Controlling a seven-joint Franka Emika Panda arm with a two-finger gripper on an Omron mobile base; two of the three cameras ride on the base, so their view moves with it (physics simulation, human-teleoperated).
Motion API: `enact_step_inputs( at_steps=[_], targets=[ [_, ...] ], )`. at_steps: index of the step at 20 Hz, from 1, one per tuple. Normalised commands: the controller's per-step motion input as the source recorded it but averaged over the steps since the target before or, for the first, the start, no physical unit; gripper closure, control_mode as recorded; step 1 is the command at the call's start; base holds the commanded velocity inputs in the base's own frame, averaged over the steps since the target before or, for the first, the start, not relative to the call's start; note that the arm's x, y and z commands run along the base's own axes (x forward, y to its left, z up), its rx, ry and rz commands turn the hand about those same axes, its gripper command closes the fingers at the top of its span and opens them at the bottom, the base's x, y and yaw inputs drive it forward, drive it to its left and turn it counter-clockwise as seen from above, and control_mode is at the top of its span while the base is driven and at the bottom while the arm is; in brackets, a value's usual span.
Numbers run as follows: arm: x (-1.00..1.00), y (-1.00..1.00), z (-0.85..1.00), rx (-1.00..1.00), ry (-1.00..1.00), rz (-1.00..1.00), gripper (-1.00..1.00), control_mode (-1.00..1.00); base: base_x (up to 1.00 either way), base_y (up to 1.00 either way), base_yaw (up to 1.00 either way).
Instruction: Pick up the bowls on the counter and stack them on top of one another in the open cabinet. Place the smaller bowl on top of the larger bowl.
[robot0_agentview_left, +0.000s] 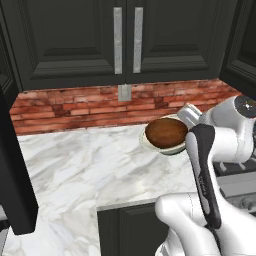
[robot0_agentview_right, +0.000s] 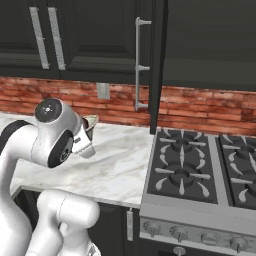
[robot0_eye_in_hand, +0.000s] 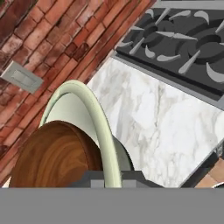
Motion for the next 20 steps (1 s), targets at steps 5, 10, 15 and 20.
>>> enact_step_inputs(
  at_steps=[5, 10, 15, 20],
  targets=[
    [-1.00, -0.29, 0.13, 0.12, -0.04, 0.00, 1.00, -1.00, 0.00, 0.00, 0.00],
    [-1.00, -0.18, 0.27, 0.17, -0.07, 0.00, 1.00, -1.00, 0.00, 0.00, 0.00],
    [-0.67, -0.06, 0.20, 0.23, -0.12, 0.00, 1.00, -1.00, 0.00, 0.00, 0.00],
    [0.00, 0.00, 0.00, 0.00, -0.01, 0.00, 1.00, -1.00, 0.00, 0.00, 0.00]
  ],
)
